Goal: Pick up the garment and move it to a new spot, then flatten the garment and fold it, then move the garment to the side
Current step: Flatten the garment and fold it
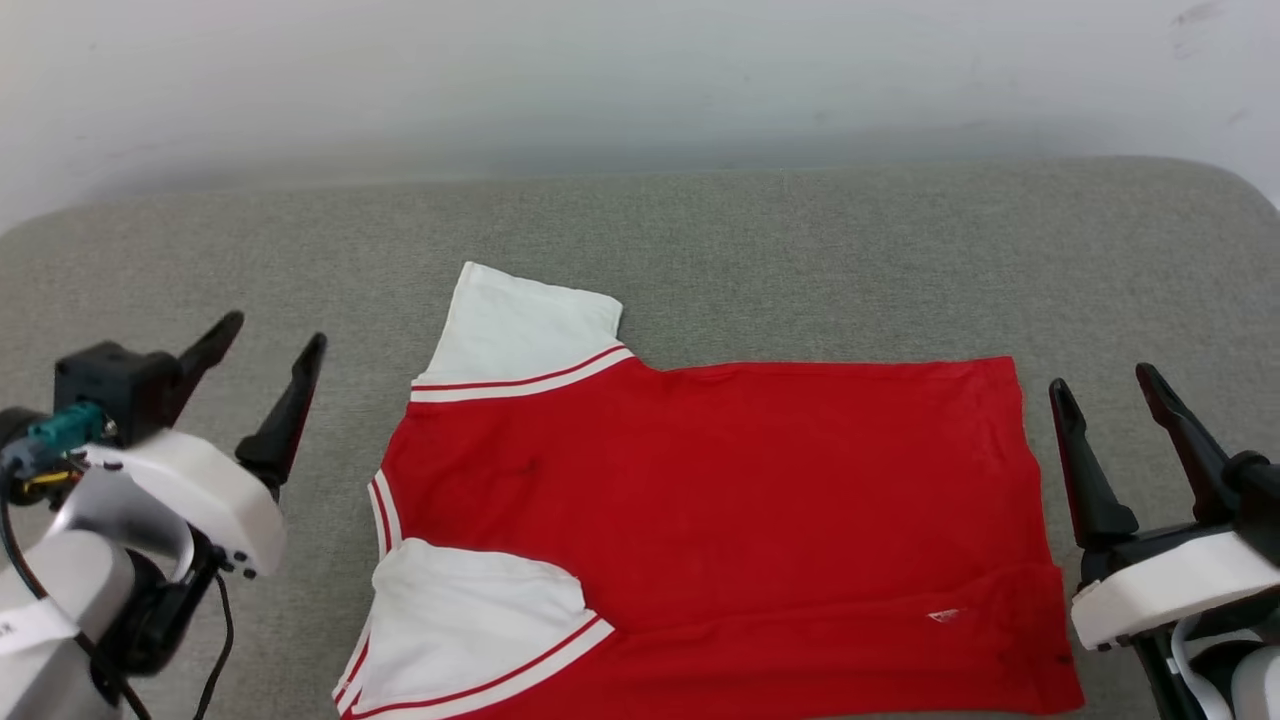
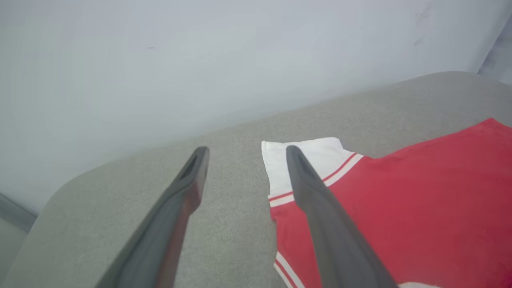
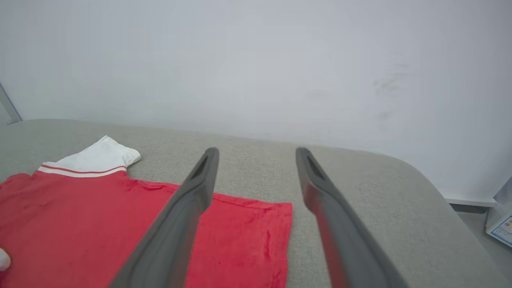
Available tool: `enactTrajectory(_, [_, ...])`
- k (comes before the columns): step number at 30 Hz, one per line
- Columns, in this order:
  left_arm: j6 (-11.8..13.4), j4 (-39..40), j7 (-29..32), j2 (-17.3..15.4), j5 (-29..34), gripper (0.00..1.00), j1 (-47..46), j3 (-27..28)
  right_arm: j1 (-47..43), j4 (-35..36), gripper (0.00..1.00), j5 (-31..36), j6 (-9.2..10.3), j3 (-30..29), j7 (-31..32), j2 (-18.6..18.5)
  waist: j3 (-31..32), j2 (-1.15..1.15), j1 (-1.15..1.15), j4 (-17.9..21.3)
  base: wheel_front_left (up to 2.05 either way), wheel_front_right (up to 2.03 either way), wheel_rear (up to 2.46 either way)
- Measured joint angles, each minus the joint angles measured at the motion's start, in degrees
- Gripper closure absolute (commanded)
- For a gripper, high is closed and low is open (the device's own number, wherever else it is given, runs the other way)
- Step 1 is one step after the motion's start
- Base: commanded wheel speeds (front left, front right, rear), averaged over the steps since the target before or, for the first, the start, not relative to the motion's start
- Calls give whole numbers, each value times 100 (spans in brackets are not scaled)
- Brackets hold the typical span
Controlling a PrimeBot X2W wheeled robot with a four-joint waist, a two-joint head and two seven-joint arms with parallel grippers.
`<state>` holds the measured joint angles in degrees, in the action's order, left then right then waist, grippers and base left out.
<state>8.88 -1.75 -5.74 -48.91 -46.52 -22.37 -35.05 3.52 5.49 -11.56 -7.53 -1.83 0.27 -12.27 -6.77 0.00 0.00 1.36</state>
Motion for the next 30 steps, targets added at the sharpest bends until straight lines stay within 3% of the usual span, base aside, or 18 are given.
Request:
enactTrajectory(6, [-445, -330, 434, -31, -23, 0, -837, 15, 82, 47, 0, 272, 1, 18, -410, 386, -159, 0, 0, 284, 0, 0, 0])
enactTrajectory(13, [-1176, -798, 1815, -121, -445, 0, -1972, -103, 279, -1, 0, 318, 1, 170, -642, 547, -587, 0, 0, 639, 0, 0, 0])
enactTrajectory(21, [-1406, -1437, 3611, -164, -994, 0, -3128, -213, 580, -73, 0, 375, 1, 279, -864, 635, -1285, 0, 1, 1010, 0, 0, 0])
enactTrajectory(30, [-1480, -1979, 4952, -149, -802, 0, -4050, -609, 895, -125, 0, 452, 1, 382, -1034, 675, -2082, 0, 1, 1304, 0, 0, 0])
